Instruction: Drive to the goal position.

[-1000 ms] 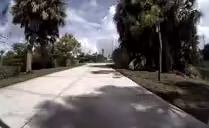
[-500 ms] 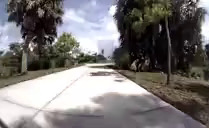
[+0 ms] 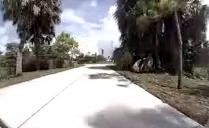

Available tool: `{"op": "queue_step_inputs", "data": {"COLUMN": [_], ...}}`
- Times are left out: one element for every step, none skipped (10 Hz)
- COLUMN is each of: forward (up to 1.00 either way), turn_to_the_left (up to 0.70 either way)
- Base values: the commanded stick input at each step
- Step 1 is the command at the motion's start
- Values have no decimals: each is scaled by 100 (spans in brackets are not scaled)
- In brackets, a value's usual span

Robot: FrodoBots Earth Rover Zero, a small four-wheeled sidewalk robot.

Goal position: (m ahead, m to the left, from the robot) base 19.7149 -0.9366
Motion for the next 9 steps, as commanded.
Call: {"op": "queue_step_inputs", "data": {"forward": [85, 85, 85, 85, 85, 85, 85, 85, 85], "turn_to_the_left": [0, 0, 0, 0, 0, 0, 0, 0, 0]}}
